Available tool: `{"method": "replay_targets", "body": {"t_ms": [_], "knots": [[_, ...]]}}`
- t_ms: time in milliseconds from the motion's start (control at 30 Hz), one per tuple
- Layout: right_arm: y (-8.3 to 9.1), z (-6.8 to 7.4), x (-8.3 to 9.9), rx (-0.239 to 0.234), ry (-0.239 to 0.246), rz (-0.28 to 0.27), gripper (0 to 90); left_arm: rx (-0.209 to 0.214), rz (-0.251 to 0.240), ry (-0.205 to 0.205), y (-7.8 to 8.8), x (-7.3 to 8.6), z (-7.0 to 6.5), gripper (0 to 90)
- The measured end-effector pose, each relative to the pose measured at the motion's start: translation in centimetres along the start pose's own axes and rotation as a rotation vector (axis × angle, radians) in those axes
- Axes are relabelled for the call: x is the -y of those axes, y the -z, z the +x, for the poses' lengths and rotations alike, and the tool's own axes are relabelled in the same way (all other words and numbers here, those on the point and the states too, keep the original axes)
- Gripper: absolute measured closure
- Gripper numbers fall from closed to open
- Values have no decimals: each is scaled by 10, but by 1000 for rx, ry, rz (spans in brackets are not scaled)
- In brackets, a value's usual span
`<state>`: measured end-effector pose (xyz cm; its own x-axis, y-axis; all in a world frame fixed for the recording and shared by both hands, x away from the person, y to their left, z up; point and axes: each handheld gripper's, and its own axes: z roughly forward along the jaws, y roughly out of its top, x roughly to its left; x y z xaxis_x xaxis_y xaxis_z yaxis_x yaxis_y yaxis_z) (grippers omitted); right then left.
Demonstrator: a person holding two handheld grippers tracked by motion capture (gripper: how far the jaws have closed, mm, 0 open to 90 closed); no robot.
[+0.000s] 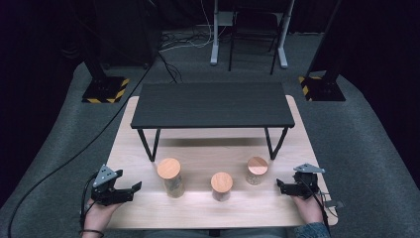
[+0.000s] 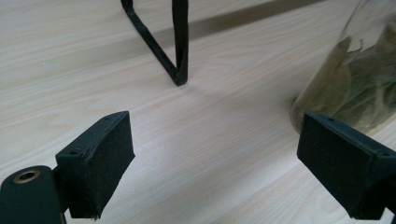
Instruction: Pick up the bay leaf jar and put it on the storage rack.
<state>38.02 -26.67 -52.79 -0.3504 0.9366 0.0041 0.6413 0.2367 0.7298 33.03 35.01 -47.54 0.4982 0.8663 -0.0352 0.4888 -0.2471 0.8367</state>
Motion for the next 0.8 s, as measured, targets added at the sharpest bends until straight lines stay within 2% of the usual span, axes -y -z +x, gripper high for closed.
{"method": "replay_targets", "body": {"t_ms": [133, 567, 800], "knots": [[0, 0, 0, 0, 0, 0, 56, 17, -17, 6, 4, -4, -3, 101], [0, 0, 0, 1, 0, 0, 56, 55, -62, -10, 15, -17, -15, 101], [0, 0, 0, 1, -1, 0, 56, 75, -73, -36, 19, -23, -24, 101]]}}
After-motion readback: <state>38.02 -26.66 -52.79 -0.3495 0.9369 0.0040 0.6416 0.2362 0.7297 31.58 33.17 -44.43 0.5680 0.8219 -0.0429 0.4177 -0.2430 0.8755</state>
